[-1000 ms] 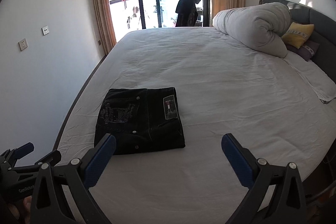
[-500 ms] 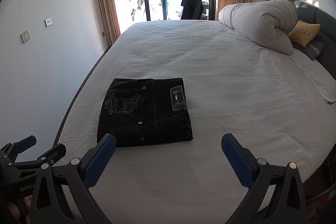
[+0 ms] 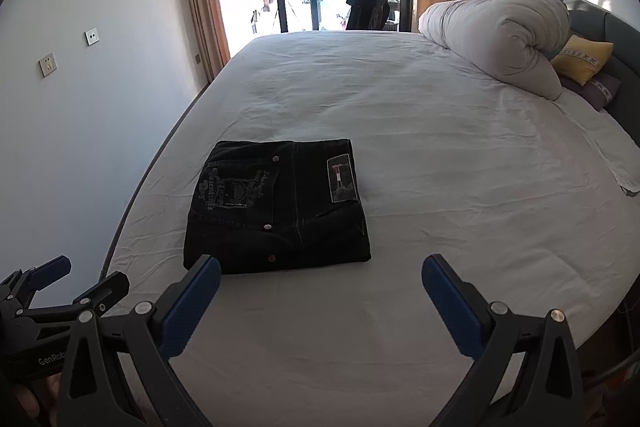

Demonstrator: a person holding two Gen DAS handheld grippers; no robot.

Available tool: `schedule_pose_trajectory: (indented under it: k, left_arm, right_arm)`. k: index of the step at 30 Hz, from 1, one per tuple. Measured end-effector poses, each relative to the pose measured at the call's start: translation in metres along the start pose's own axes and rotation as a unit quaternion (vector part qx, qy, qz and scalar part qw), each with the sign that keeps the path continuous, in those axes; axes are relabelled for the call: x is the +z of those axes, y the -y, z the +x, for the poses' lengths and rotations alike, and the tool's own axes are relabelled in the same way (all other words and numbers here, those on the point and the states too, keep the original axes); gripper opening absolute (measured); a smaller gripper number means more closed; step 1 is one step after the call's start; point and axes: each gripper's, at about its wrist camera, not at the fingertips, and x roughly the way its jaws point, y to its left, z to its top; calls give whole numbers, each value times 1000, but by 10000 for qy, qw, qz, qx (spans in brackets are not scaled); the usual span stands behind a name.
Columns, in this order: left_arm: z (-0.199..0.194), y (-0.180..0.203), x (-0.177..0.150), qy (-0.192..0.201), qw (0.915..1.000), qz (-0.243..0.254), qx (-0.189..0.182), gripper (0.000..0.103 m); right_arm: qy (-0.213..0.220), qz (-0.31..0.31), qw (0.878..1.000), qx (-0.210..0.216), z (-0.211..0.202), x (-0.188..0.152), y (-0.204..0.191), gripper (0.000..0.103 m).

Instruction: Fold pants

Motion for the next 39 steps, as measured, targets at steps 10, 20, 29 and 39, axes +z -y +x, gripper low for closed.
schedule_pose_trajectory:
  k: [10, 20, 29, 39]
  left_arm:
    - [2, -1, 1, -23, 10000, -9, -6, 103]
    - [2, -1, 1, -23, 10000, -8, -6, 103]
    - [2, -1, 1, -23, 10000, -15, -10, 103]
    - [1, 1, 1, -27, 10000, -27, -3, 103]
  right_arm:
    - [-31, -18, 10000, 16, 2, 0, -1, 103]
    - [-29, -27, 10000, 16, 3, 0, -3, 103]
    - [-29, -30, 10000, 20, 3, 0, -3, 103]
    - [-30, -34, 10000, 19, 3, -1, -4, 103]
